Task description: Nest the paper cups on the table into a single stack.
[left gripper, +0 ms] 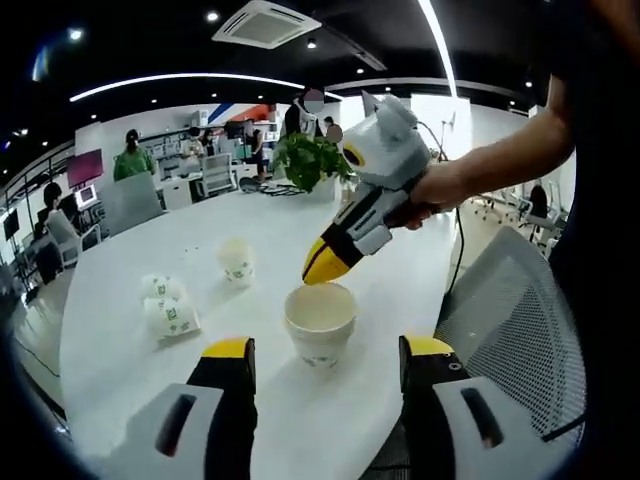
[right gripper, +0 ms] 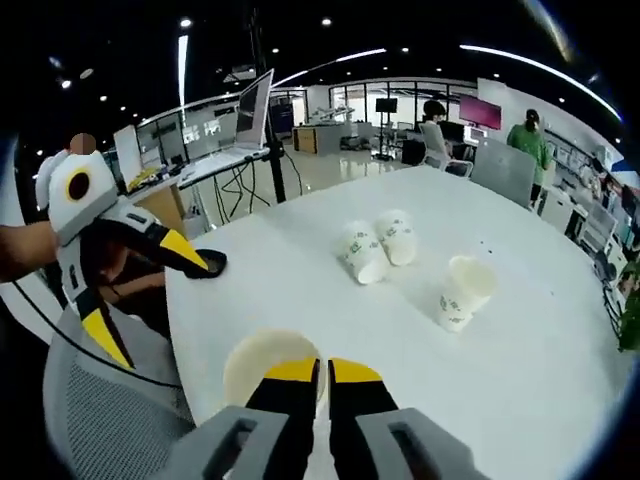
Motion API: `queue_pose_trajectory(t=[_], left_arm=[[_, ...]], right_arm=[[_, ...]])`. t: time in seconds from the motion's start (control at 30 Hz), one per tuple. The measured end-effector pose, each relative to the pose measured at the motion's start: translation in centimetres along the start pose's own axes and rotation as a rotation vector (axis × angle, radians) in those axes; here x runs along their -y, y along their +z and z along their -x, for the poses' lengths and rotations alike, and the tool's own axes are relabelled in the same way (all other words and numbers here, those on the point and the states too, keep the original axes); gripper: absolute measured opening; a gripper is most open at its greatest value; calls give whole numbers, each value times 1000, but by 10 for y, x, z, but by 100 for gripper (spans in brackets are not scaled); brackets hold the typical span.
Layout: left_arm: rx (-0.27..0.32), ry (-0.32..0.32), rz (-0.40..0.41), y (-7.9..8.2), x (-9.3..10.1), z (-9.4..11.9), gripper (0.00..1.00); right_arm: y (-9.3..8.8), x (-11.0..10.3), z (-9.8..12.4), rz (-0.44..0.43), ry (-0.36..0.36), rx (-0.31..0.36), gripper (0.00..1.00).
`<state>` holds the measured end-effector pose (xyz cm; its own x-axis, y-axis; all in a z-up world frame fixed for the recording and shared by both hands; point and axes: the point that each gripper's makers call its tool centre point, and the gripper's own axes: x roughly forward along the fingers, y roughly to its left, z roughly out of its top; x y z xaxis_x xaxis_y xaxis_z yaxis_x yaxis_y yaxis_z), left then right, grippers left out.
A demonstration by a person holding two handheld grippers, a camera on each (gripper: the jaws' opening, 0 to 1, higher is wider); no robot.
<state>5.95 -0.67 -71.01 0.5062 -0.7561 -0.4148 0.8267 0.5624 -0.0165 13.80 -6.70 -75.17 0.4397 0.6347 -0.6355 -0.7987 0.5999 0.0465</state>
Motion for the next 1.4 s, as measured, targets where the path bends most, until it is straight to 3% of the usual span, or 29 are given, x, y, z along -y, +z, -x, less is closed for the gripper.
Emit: queue_pose_trajectory(t=[0.17,0.53,0.97,1.4], left_arm=[[8,6,1,2,0,2,57],[22,19,9,4,-8,3,58],[36,43,23,8,-17,2,61],[51,46,52,19,-23,-3,64]], right_arm=[[-1,1,1,-12,-10,6,2],[7,3,16,-89,-20,97,12],[8,0,32,-132,-26,174,38],[1,-1,54,-194,-38,238,56]])
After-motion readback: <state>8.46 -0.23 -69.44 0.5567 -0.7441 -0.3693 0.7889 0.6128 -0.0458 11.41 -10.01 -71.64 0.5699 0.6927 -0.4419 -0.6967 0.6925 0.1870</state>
